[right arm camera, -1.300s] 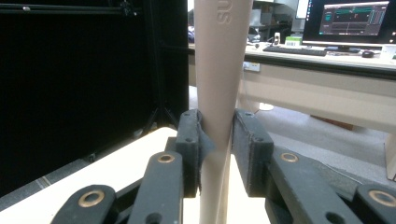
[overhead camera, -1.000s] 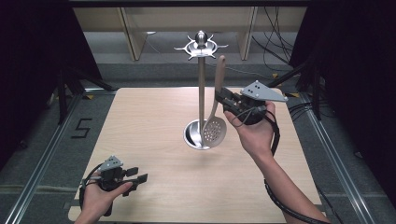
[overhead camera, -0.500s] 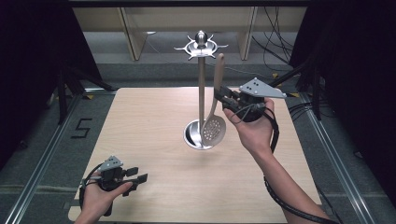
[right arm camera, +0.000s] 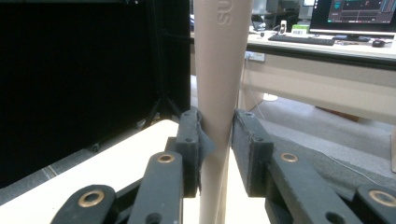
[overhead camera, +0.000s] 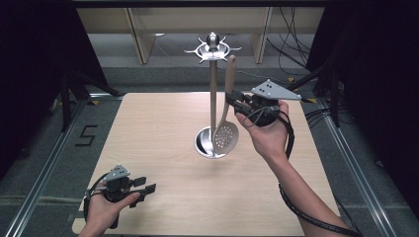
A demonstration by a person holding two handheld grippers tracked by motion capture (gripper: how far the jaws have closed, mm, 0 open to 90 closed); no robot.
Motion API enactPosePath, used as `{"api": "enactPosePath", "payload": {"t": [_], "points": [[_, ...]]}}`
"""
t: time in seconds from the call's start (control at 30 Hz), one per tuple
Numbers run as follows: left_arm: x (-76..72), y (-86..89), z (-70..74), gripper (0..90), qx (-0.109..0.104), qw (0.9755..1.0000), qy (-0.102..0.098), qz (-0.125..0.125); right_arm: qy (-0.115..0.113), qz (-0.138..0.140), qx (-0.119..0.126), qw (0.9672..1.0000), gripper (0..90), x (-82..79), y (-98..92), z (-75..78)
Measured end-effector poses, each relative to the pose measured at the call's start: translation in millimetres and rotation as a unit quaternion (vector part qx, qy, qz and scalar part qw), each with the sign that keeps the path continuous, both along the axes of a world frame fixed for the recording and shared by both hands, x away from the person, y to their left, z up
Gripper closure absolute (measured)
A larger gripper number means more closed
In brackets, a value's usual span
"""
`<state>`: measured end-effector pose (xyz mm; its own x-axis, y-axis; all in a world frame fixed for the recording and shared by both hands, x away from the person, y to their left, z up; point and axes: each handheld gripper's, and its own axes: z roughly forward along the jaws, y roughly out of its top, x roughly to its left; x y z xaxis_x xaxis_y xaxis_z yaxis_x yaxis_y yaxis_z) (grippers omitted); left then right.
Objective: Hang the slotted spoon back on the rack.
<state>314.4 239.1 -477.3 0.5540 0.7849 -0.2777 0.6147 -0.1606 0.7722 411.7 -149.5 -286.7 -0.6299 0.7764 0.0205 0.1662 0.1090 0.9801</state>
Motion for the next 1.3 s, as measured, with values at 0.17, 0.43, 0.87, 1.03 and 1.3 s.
{"api": "enactPosePath", "payload": {"t": [0.17,0.43,0.87,1.03,1.3], "points": [[0.0,-0.5,-0.1,45.0,-0.002,1.0000,-0.001,0.000,0.004,0.004,0.000,1.0000,73.5,0.7,0.9,0.4],[-0.1,0.1,0.2,45.0,0.001,1.0000,0.000,-0.001,-0.002,-0.002,-0.006,1.0000,73.4,3.2,1.8,0.3],[-0.1,-0.1,0.2,45.0,0.000,1.0000,-0.001,-0.001,0.010,0.003,-0.008,0.9999,73.4,5.2,3.8,1.2],[-0.3,0.2,0.5,45.0,0.002,1.0000,0.000,-0.001,0.015,0.001,-0.005,0.9999,73.4,5.2,5.1,0.9],[-0.3,0.1,0.4,45.0,0.001,1.0000,0.000,-0.002,0.008,0.004,-0.008,0.9999,73.5,8.3,5.7,0.7]]}}
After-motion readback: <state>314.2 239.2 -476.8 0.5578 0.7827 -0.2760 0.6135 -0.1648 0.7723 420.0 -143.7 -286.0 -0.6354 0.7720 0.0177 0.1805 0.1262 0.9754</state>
